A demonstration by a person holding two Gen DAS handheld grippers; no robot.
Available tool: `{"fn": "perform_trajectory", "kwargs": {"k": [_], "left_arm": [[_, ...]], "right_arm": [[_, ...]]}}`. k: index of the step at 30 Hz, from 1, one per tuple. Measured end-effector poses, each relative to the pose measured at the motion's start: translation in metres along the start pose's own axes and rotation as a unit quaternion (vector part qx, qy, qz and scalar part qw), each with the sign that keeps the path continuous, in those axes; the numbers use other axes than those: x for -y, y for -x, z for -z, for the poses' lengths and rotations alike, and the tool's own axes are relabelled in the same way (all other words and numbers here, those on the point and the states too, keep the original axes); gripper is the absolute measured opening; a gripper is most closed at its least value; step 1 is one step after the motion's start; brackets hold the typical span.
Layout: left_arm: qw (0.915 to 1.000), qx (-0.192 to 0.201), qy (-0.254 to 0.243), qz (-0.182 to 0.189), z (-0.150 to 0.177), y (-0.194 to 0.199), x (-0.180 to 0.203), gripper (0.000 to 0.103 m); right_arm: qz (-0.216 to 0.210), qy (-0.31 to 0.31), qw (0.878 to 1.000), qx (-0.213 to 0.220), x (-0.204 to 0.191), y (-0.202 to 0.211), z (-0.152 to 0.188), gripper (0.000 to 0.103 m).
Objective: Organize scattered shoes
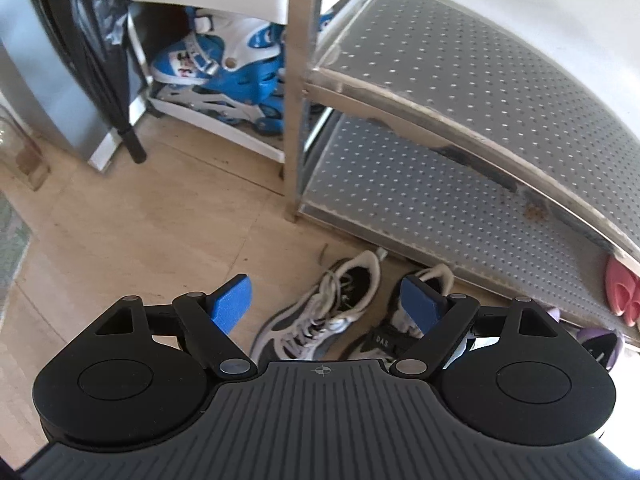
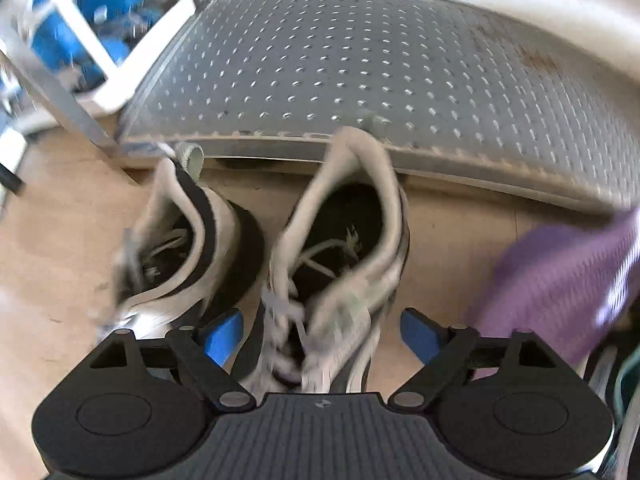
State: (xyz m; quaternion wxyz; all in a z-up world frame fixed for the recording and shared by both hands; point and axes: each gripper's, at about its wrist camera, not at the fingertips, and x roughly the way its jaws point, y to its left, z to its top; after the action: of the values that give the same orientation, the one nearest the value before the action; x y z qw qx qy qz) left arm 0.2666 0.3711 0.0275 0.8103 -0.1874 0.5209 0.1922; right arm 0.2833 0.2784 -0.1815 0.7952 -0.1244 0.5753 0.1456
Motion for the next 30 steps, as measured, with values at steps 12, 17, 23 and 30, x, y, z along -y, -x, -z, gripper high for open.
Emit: {"fn": "perform_trajectory", "kwargs": {"k": [12,17,23,30], "left_arm": [[0.9999,0.006,0.013,0.008,-0.004,0.004,-0.006,0.086],[0.9991,0.011,0.041,0.006,-0.006,0.006,-0.016,0.086],[0.9982,0.018,0.057,-0.005,-0.009,0.007,-0.029,0.087],[0.9981,0.011,0.058,-0.016,-0.016,0.0,-0.038,0.087]], "right_arm": [[-0.007,0.096,0.995,0.0,-0.002,0.023,0.006,0.067],[-0.113,-0.08,0.99,0.03,0.006,0.068,0.013,0.089],[-0.149,-0.094,0.984,-0.016,-0.047,0.047,0.011,0.092],[-0.061,0.016,0.998,-0.03,-0.106,0.007,0.002,0.085]]}}
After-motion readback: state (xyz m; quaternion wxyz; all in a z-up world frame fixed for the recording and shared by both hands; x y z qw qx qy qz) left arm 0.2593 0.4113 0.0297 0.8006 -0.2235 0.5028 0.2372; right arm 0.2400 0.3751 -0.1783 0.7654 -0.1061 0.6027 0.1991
